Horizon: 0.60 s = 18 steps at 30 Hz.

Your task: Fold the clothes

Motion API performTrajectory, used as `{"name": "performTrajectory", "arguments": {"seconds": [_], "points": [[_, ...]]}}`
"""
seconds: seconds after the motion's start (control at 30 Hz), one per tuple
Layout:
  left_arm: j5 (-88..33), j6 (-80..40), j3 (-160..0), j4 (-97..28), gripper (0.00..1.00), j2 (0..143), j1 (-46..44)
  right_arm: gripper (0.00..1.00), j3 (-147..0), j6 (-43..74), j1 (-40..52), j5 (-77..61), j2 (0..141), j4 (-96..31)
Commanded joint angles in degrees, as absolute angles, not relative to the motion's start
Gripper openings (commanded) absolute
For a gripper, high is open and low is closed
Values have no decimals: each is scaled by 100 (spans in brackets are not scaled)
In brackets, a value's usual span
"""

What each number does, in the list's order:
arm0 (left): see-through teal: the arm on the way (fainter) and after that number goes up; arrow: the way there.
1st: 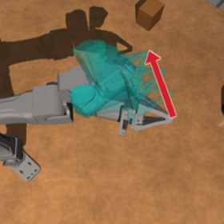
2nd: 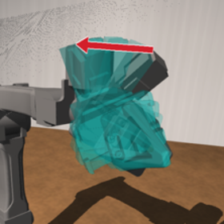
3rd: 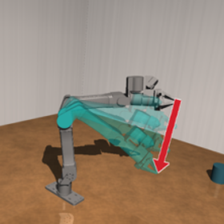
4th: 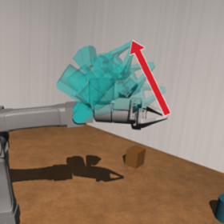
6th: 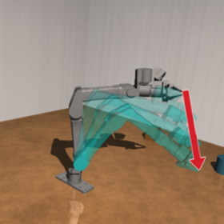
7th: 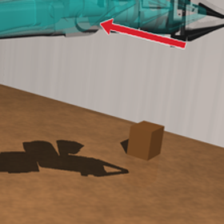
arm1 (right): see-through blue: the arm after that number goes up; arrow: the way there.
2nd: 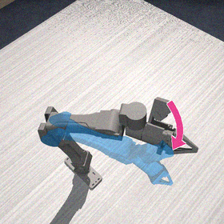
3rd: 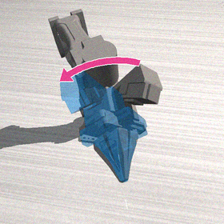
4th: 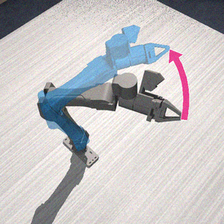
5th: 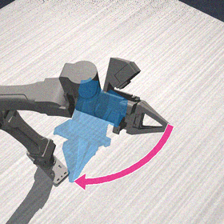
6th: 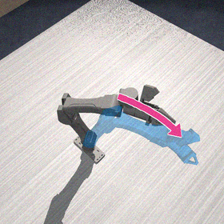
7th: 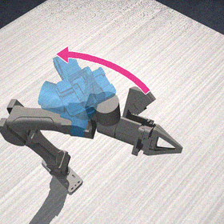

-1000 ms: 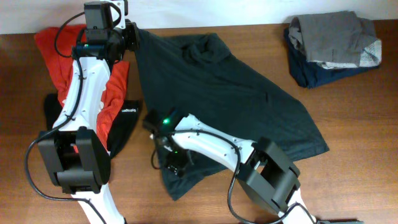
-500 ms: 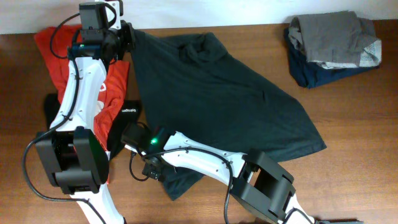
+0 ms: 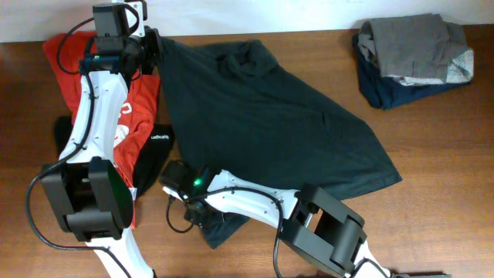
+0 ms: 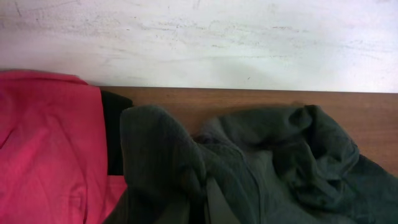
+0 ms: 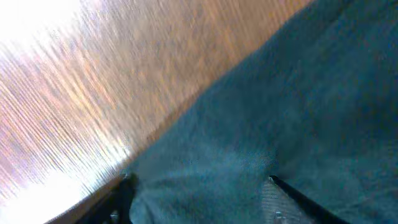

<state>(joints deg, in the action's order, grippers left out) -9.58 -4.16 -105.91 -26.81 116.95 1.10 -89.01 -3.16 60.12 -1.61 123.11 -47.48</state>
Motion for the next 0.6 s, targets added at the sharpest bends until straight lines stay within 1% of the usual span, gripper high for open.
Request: {"name": "performTrajectory", "arguments": {"seconds": [0.0, 0.07, 0.1, 0.13, 0.17, 0.23, 0.37, 0.43, 0.47, 0.5, 0.57], "points": [[-766, -427, -10602, -2661, 0, 11708, 156, 52, -8866, -252, 6047, -213, 12403, -4637], [-753, -425, -10602, -2665, 0, 11708, 156, 49, -8866, -252, 6047, -215, 12429, -4602], [-753, -427, -10602, -2668, 0, 11708, 156, 44, -8866, -252, 6047, -215, 12451, -4600], [-753, -427, -10602, -2668, 0, 11708, 156, 30, -8866, -252, 6047, -217, 12460, -4606], [-753, -427, -10602, -2668, 0, 11708, 156, 23, -8866, -252, 6047, -217, 12460, -4609], [-753, -427, -10602, -2668, 0, 11708, 156, 5, -8886, -244, 6045, -224, 12455, -4626], [-744, -425, -10602, -2668, 0, 11708, 158, 4, -9137, 69, 5916, -362, 12429, -4947], [-744, -425, -10602, -2668, 0, 11708, 158, 4, -9360, 99, 5771, -825, 12394, -5247], [-744, -425, -10602, -2668, 0, 11708, 158, 6, -9459, 99, 5710, -1059, 12383, -5371], [-744, -425, -10602, -2668, 0, 11708, 165, 18, -9585, 97, 5625, -1367, 12374, -5500], [-744, -427, -10602, -2668, 0, 11708, 185, 33, -9690, 93, 5535, -1717, 12372, -5551]]}}
